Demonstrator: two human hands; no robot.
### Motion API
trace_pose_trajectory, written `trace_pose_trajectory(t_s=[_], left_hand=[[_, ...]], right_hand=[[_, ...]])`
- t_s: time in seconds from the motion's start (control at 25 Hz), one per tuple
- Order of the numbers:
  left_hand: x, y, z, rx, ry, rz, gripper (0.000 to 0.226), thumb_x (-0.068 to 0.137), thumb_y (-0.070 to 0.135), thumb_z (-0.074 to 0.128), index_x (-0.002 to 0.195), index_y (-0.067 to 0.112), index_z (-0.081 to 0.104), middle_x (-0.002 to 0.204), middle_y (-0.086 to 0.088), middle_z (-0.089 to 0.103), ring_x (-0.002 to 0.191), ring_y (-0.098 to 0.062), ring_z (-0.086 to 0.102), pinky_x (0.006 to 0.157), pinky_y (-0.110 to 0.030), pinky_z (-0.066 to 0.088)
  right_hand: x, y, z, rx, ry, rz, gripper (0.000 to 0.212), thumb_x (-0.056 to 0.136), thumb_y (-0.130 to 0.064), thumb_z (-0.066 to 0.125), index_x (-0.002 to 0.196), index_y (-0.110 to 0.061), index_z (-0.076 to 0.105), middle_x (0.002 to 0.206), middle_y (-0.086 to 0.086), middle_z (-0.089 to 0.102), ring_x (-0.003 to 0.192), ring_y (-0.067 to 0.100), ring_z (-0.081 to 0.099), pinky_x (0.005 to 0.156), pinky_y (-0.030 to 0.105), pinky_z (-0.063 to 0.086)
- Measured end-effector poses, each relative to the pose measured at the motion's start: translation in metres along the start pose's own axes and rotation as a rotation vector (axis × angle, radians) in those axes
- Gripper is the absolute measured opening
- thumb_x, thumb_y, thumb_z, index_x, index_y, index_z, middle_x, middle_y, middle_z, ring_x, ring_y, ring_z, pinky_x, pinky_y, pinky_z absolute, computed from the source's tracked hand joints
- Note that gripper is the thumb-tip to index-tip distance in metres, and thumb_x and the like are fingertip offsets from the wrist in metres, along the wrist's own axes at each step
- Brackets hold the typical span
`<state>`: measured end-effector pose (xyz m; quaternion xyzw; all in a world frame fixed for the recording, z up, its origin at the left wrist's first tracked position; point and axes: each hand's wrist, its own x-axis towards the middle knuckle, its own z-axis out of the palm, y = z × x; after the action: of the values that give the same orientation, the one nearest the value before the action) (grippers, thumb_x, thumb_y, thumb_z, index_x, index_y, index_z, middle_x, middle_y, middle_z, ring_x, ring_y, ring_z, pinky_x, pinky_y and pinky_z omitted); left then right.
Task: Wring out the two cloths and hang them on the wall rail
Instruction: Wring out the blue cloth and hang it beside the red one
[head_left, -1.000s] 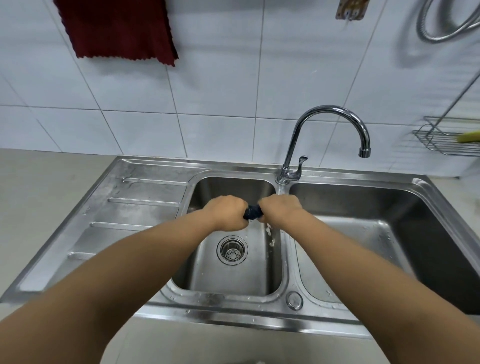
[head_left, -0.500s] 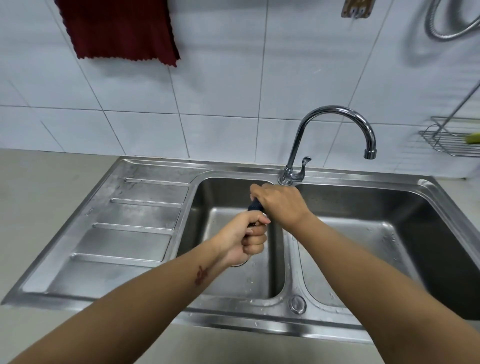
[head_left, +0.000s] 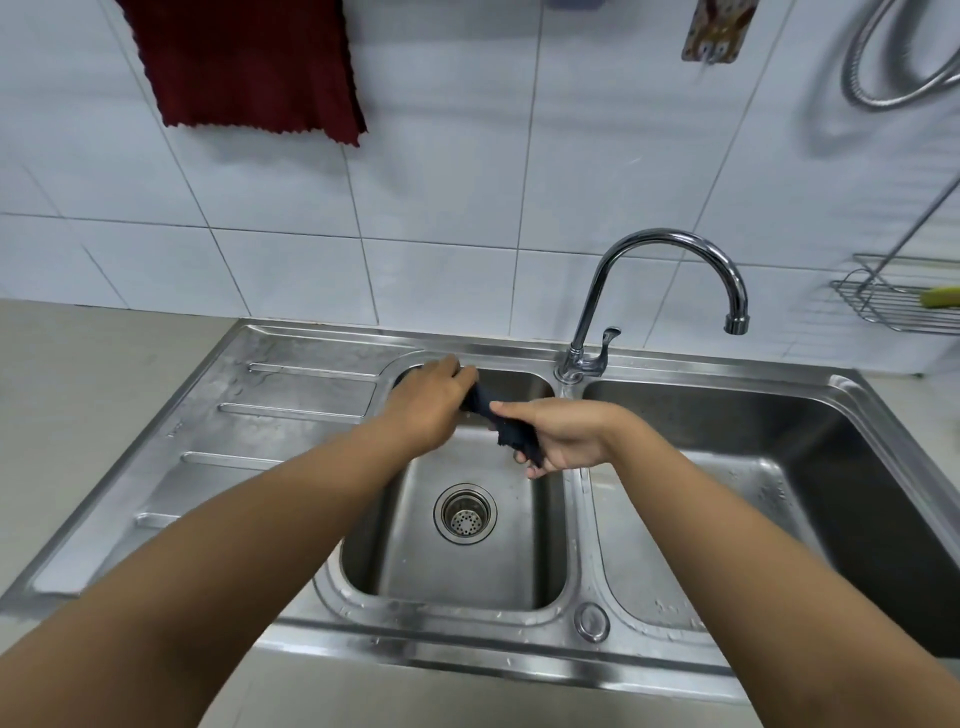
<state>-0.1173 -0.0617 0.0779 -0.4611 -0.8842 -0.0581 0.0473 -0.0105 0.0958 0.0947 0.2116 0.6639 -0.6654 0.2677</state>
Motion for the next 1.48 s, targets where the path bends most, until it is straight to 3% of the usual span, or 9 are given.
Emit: trace_pose_trajectory(t_s=[0.2, 0.32, 0.4, 0.52, 0.68, 0.92, 1.04, 1.16, 1.48], left_hand=[[0.007, -0.005, -0.026, 0.043, 0.191, 0.289, 0.027, 0.063, 0.006, 0.064, 0.089, 0.005, 0.056, 0.090, -0.014, 0.063, 0.077, -0.036, 0.057, 0.064, -0.039, 0.044], [0.009, 0.000, -0.041, -0.014, 0.207, 0.338, 0.023, 0.070, 0.006, 0.050, 0.093, 0.004, 0.052, 0.085, -0.016, 0.059, 0.072, -0.036, 0.055, 0.058, -0.042, 0.043], [0.012, -0.002, -0.047, 0.002, 0.206, 0.323, 0.024, 0.078, 0.006, 0.047, 0.101, 0.006, 0.051, 0.090, -0.014, 0.058, 0.077, -0.035, 0.055, 0.058, -0.042, 0.042], [0.014, -0.007, -0.059, 0.099, 0.136, 0.310, 0.021, 0.085, 0.007, 0.047, 0.105, 0.010, 0.049, 0.095, -0.009, 0.056, 0.081, -0.029, 0.051, 0.059, -0.037, 0.038], [0.010, -0.006, -0.066, 0.216, -0.099, 0.263, 0.010, 0.088, 0.016, 0.050, 0.097, 0.015, 0.046, 0.094, -0.006, 0.060, 0.080, -0.028, 0.056, 0.060, -0.033, 0.035], [0.000, 0.020, -0.044, 0.162, -0.275, 0.017, 0.017, 0.086, 0.029, 0.054, 0.095, 0.016, 0.062, 0.098, -0.007, 0.069, 0.092, -0.030, 0.064, 0.065, -0.030, 0.041], [-0.007, 0.032, -0.029, -0.210, -0.418, -0.167, 0.008, 0.082, 0.021, 0.054, 0.077, 0.014, 0.056, 0.074, -0.005, 0.060, 0.073, -0.028, 0.061, 0.057, -0.026, 0.041], [-0.018, 0.043, -0.022, -0.915, -0.502, -0.428, 0.019, 0.081, 0.011, 0.056, 0.070, 0.016, 0.040, 0.054, -0.001, 0.035, 0.042, -0.016, 0.028, 0.041, -0.020, 0.020], [-0.028, 0.078, -0.025, -2.012, -0.375, -0.698, 0.037, 0.084, 0.009, 0.047, 0.055, 0.021, 0.028, 0.038, 0.008, 0.022, 0.030, -0.007, 0.012, 0.034, -0.017, 0.006]], right_hand=[[-0.014, -0.005, -0.001, 0.301, -0.091, -0.115, 0.002, 0.094, -0.015, 0.055, 0.095, -0.015, 0.057, 0.085, 0.006, 0.059, 0.077, 0.019, 0.062, 0.089, 0.044, 0.054], [-0.022, -0.010, 0.015, 0.427, -0.204, -0.091, 0.015, 0.093, -0.004, 0.047, 0.080, -0.008, 0.054, 0.079, 0.008, 0.058, 0.059, 0.017, 0.063, 0.060, 0.035, 0.061], [-0.020, -0.011, 0.020, 0.312, -0.265, -0.071, 0.013, 0.095, -0.008, 0.045, 0.085, -0.011, 0.053, 0.070, 0.002, 0.051, 0.042, 0.007, 0.048, 0.037, 0.019, 0.046], [-0.018, -0.014, 0.021, 0.120, -0.277, -0.045, 0.012, 0.099, -0.021, 0.048, 0.098, -0.014, 0.058, 0.060, -0.004, 0.039, 0.035, 0.000, 0.028, 0.031, 0.011, 0.022], [-0.014, -0.021, 0.020, -0.569, 0.103, -0.059, 0.027, 0.093, -0.034, 0.057, 0.075, -0.016, 0.047, 0.059, -0.001, 0.044, 0.042, 0.013, 0.035, 0.040, 0.019, 0.026], [0.001, -0.005, 0.023, -1.529, 0.708, -0.245, 0.032, 0.094, -0.041, 0.050, 0.115, -0.018, 0.057, 0.111, 0.007, 0.067, 0.103, 0.031, 0.064, 0.069, 0.033, 0.038], [0.002, 0.001, 0.016, -1.596, 0.759, -0.322, 0.026, 0.097, -0.036, 0.044, 0.111, -0.019, 0.056, 0.106, 0.004, 0.070, 0.097, 0.029, 0.066, 0.065, 0.031, 0.037], [0.001, 0.005, 0.010, -1.595, 0.790, -0.422, 0.021, 0.097, -0.031, 0.043, 0.109, -0.017, 0.052, 0.101, 0.004, 0.071, 0.093, 0.029, 0.067, 0.061, 0.032, 0.035], [0.003, -0.007, 0.004, -1.427, 1.011, -0.741, 0.012, 0.090, -0.023, 0.055, 0.098, -0.016, 0.059, 0.077, 0.004, 0.069, 0.069, 0.030, 0.067, 0.052, 0.030, 0.034]])
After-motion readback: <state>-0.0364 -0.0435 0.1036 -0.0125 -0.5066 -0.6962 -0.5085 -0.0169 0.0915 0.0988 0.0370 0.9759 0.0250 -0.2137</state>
